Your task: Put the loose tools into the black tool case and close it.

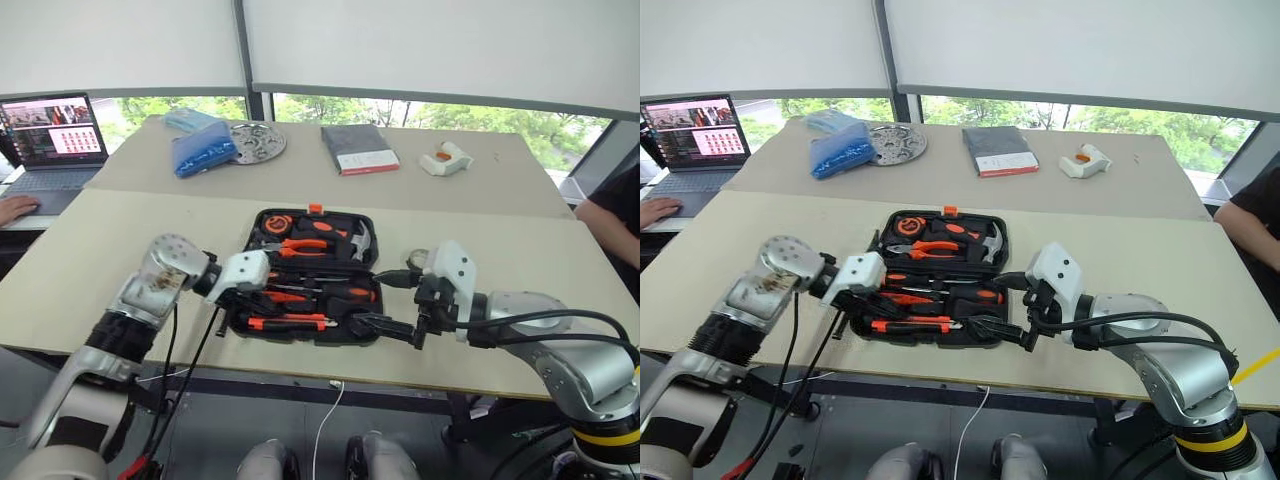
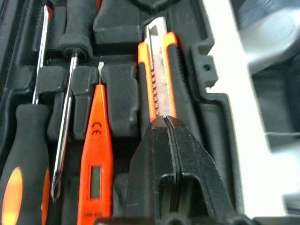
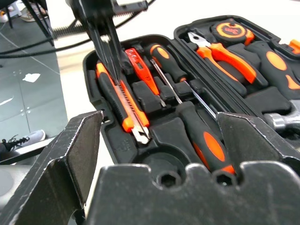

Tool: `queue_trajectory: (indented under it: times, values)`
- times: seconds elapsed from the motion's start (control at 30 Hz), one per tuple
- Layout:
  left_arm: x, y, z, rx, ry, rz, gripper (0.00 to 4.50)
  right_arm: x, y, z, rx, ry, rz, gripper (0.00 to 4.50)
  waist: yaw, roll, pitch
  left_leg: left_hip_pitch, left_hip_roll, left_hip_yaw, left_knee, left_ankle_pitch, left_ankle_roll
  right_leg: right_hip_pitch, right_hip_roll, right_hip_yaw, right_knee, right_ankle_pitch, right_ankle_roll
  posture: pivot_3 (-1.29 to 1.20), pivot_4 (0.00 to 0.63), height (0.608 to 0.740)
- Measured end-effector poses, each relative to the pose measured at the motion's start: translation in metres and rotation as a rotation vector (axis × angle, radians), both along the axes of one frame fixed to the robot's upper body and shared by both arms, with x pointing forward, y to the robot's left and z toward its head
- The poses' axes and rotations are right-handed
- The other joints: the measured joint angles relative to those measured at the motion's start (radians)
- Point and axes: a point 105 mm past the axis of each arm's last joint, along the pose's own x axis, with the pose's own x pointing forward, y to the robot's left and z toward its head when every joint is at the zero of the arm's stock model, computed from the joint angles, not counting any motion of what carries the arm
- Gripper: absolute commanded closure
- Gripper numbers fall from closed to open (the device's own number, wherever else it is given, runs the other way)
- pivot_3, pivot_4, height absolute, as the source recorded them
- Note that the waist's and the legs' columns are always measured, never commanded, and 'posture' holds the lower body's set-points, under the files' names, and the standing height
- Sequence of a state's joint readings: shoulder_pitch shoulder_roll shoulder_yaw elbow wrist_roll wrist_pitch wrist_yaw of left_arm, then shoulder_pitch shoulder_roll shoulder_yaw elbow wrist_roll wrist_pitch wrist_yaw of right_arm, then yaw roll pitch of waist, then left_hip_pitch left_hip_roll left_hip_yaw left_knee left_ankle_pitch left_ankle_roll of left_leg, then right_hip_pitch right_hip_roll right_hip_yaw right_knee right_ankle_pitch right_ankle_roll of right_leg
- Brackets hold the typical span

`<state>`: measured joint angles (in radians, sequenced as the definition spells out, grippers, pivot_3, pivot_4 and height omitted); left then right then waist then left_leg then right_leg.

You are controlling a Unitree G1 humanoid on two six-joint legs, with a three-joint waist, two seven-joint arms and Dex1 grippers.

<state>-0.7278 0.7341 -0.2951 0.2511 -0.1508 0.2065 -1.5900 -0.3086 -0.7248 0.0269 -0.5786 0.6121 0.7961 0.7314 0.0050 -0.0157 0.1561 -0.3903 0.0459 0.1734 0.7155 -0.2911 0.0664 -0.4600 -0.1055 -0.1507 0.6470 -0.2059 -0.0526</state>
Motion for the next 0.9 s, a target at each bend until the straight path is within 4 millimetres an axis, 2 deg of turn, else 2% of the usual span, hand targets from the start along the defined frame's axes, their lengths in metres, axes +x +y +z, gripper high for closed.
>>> queue_trajectory:
  times: [0.1, 0.2, 0.53, 0.73, 0.83, 0.9]
  values:
    - [-0.004, -0.002, -0.001, 0.012, 0.003, -0.023, 4.49, -0.001, 0.0, 0.0, 0.0, 0.002, 0.005, 0.0, 0.001, 0.0, 0.0, 0.0, -0.001, 0.0, 0.0, 0.0, 0.0, 0.0, 0.0, 0.0, -0.001, 0.0, 0.0, 0.0, 0.15, 0.718]
    - [-0.008, -0.001, -0.014, 0.034, 0.021, -0.035, 4.49, -0.001, 0.0, -0.001, 0.0, 0.005, 0.005, 0.0, 0.003, -0.001, 0.001, -0.001, -0.001, 0.0, 0.0, 0.0, 0.001, 0.0, 0.0, 0.0, -0.001, 0.0, 0.001, 0.0, 0.15, 0.718]
    - [-0.014, -0.003, -0.022, 0.057, -0.003, -0.079, 4.49, -0.01, 0.0, -0.005, -0.034, 0.015, 0.037, 0.0, 0.004, -0.001, 0.001, 0.0, -0.001, 0.0, 0.0, -0.001, 0.001, 0.0, -0.001, 0.0, -0.001, 0.0, 0.001, 0.0, 0.15, 0.718]
    - [-0.009, -0.009, -0.023, 0.075, -0.092, -0.107, 4.49, -0.011, 0.001, -0.005, -0.035, 0.011, 0.039, 0.0, 0.008, -0.001, 0.0, 0.002, -0.001, 0.0, 0.0, -0.001, 0.002, 0.002, -0.003, 0.0, -0.001, 0.0, 0.001, 0.0, 0.15, 0.718]
    - [-0.004, -0.013, -0.024, 0.041, -0.072, -0.072, 4.49, -0.011, 0.001, -0.005, -0.034, 0.01, 0.041, 0.0, 0.016, -0.001, 0.0, 0.001, -0.001, -0.001, 0.001, -0.001, 0.003, 0.003, -0.003, 0.0, -0.001, 0.001, 0.002, 0.0, 0.15, 0.718]
    - [0.002, -0.014, -0.02, -0.012, -0.039, -0.004, 3.98, -0.011, 0.001, -0.004, -0.034, 0.01, 0.045, 0.0, 0.017, -0.001, 0.001, -0.001, -0.001, -0.002, 0.002, -0.001, 0.004, 0.002, -0.003, 0.0, -0.001, 0.002, 0.004, 0.0, 0.15, 0.718]
